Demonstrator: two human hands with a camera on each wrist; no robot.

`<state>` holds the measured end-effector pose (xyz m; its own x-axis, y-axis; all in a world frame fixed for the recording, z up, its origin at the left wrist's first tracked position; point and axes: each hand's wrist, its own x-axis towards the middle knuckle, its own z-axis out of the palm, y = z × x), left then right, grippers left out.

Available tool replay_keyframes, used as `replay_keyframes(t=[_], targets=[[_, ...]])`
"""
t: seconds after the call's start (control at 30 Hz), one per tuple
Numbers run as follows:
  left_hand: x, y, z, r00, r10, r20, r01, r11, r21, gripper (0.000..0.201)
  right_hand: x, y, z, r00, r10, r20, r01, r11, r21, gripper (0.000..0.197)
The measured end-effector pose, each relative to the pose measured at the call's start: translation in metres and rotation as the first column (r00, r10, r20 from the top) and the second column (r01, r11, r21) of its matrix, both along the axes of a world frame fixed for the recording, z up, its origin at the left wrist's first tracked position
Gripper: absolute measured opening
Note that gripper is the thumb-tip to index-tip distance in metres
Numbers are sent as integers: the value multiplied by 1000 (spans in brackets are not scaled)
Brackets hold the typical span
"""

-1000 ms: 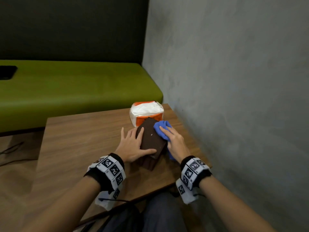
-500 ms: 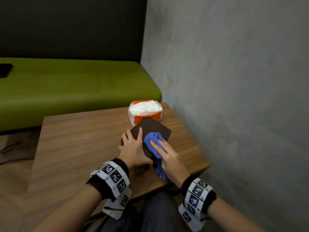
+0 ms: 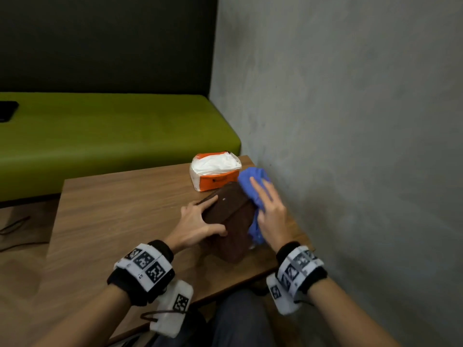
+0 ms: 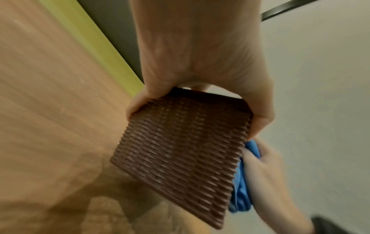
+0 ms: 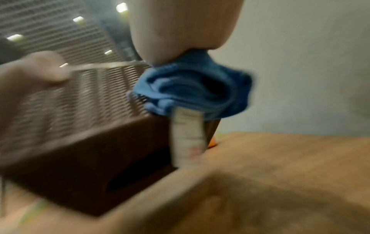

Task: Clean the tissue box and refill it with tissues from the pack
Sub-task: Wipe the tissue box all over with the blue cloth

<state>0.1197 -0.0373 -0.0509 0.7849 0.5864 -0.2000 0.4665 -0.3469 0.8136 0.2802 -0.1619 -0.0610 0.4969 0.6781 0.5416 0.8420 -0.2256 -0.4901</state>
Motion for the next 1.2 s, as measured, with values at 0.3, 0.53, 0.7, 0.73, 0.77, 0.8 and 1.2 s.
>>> replay_keyframes(t=[0.3, 0.53, 0.7, 0.73, 0.77, 0.8, 1.2], targets=[[-6, 5, 12, 987, -157, 14, 149, 957, 251, 115, -15, -14, 4, 987, 150, 63, -145, 987, -75, 54], [-17, 4, 10, 956, -255, 146, 181, 904, 388, 106, 30, 7, 46, 898, 96, -430, -114, 993, -17, 48], [-19, 1, 2, 931, -359, 65, 225, 705, 672, 109, 33, 25, 74, 910, 81, -407, -127, 988, -88, 45], [-18, -1, 2, 926, -377, 19, 237, 618, 750, 110, 23, 28, 77, 942, 105, -318, -135, 988, -75, 48], [-15, -2, 4, 918, -396, -38, 256, 515, 818, 111, 10, 30, 77, 964, 154, -216, -177, 980, -93, 51], [-13, -4, 5, 906, -413, -91, 277, 417, 866, 111, -4, 31, 74, 969, 218, -118, -235, 960, -154, 51], [-22, -1, 6, 923, -383, 34, 106, 340, 934, 100, 28, -10, 23, 839, 29, -543, -18, 1000, 24, 46]])
